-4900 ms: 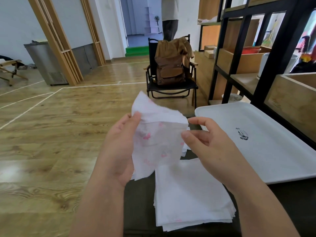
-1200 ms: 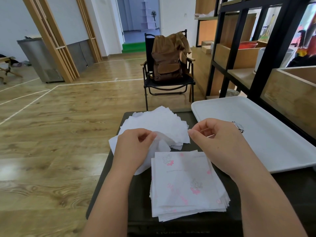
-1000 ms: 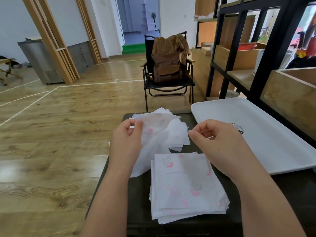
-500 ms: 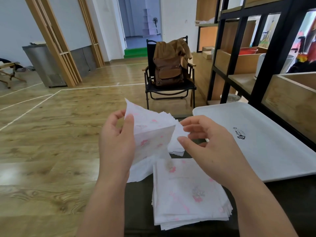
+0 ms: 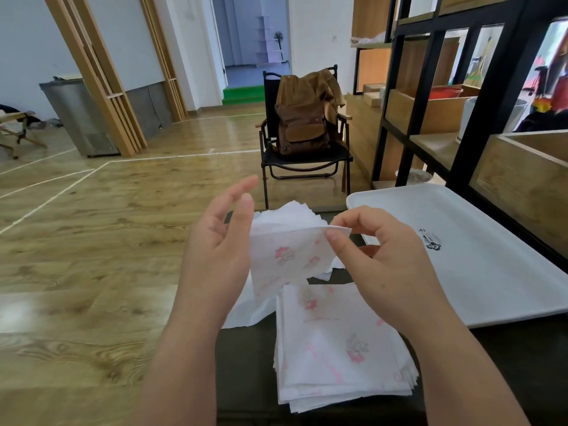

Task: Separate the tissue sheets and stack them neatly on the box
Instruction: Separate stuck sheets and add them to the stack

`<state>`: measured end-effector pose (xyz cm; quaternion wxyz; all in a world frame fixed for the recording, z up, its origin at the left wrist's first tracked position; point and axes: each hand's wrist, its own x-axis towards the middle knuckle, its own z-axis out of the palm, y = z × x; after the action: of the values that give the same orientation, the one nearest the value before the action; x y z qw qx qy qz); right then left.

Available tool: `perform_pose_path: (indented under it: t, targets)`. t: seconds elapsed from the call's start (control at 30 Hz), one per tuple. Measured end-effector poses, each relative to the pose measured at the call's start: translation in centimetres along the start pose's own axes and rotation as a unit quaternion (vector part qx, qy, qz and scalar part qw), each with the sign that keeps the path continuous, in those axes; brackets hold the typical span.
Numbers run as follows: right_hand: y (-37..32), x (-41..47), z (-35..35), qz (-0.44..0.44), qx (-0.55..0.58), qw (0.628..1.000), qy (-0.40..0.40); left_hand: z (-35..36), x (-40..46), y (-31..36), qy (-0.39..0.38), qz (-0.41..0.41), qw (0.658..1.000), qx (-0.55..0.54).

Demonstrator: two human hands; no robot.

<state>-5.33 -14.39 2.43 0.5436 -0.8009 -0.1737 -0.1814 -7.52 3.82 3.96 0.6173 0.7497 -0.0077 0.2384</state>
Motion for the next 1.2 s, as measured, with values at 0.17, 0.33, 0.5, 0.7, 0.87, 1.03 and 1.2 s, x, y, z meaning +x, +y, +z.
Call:
perform_pose_path:
  t: [0.17,0.33,0.5,0.7,0.87,1.03,1.2]
  targets:
    - [-0.3,0.1,-0.6,0.008,0.017,1.000,0.007,-1.1,-0.3,0.4,-0.059,0.043,0.994,0.086]
    - [-0.6,0.1,-0.8,0.005,0.012,1.000,0.013,-0.9,-0.2,0.0,-0.006,0.060,0.989,0.138]
    - [-1.3,0.1,-1.2,-0.003,0.035,0.999,0.022,-0.9,-0.2,0.8,0.003,0.060,0.992,0.112]
    - [-3.5,-0.6,-3.8,-0.021,0.102,0.994,0.021,-0.9,-1.5,3.4,-0.090,0.121,0.989,0.014]
    - [-2.6,-0.7,-5.4,0.157,0.005,0.980,-0.123,-0.9,-1.6,2.9,-0.174,-0.026,0.973,0.147]
    - [1.1,-0.4,-3.9,0.256,-0.211,0.918,-0.217,0.1,-1.3,0.7,-0.266,-0.169,0.902,0.294]
    - [2.3,-0.3,-3.3,0.255,-0.244,0.917,-0.187,-0.3,-0.6,-1.0,-0.218,-0.177,0.904,0.323]
